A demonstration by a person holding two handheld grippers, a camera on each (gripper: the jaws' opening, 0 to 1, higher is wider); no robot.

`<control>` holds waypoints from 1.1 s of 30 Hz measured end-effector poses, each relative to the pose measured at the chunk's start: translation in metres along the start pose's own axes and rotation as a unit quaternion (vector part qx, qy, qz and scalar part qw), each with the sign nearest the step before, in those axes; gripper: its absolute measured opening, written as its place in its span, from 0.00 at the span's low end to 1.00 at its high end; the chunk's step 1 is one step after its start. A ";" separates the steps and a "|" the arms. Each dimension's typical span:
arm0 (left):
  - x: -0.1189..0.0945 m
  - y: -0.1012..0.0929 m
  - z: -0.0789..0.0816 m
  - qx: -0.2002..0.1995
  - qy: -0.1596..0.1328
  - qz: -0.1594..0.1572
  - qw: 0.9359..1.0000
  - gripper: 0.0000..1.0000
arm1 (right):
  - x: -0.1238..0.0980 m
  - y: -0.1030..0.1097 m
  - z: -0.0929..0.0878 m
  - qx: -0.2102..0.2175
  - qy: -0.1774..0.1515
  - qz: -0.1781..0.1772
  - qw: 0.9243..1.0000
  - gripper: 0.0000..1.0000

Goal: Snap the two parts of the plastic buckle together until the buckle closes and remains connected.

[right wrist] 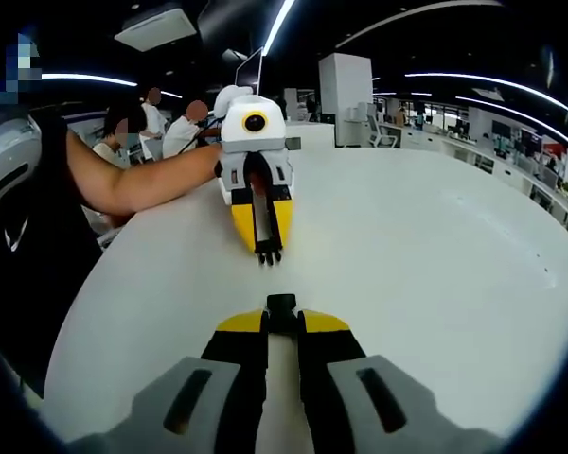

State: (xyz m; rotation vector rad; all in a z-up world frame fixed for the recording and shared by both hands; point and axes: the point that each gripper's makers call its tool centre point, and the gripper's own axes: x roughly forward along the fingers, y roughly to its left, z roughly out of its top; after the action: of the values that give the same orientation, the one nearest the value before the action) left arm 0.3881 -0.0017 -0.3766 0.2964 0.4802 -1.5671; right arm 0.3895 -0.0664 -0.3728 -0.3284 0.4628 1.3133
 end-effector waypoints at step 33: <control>0.007 -0.002 0.003 0.002 -0.002 -0.001 1.000 0.10 | 0.000 -0.001 0.000 0.005 -0.007 0.002 1.000 0.10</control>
State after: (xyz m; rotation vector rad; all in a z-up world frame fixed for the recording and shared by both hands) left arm 0.3862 -0.0088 -0.3768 0.2961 0.4747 -1.5706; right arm 0.3903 -0.0659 -0.3728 -0.3106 0.4587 1.3162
